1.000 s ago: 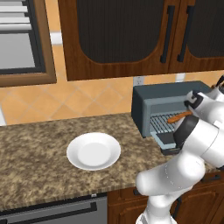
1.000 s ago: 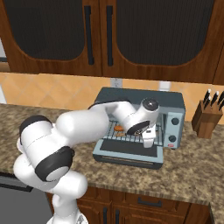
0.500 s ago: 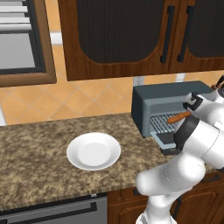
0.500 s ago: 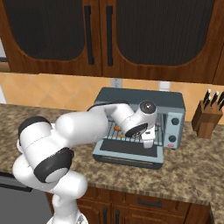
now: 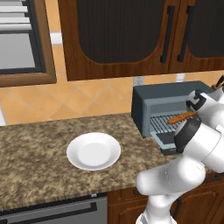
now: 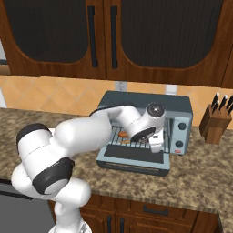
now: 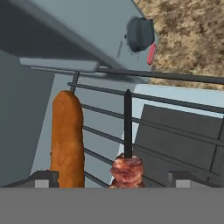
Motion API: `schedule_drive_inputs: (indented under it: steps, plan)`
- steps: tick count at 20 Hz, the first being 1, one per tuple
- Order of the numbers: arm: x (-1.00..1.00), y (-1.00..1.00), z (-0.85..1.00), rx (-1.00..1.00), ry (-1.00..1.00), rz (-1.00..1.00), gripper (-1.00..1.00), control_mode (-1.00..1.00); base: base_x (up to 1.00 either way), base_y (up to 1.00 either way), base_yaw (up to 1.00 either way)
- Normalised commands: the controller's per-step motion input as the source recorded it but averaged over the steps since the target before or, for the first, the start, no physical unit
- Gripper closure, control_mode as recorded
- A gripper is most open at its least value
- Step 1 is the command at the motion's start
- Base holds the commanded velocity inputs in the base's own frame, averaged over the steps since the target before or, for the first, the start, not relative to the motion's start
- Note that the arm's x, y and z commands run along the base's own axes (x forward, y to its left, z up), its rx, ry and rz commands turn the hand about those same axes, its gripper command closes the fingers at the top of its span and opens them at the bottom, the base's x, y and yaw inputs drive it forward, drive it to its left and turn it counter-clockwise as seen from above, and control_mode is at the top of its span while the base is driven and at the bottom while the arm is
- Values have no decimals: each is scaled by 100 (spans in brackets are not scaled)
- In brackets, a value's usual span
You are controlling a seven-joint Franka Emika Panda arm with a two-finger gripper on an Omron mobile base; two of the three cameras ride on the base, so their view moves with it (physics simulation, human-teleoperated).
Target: Pick up the kebab skewer and baguette bread, and place them inside the toaster oven. Close the toaster oven door and start by setting the timer.
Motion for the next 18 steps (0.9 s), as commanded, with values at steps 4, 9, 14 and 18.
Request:
schedule_drive_inputs:
  steps: [4, 9, 14, 18]
  plan:
    - [-9, -22, 49, 0, 0, 0, -100, -100, 0, 0, 0]
    - [-76, 13, 23, -14, -2, 18, -100, -100, 0, 0, 0]
    - [-64, 54, 0, -22, -5, 40, -100, -100, 0, 0, 0]
    - [-6, 60, 0, -25, -1, 35, -100, -100, 0, 0, 0]
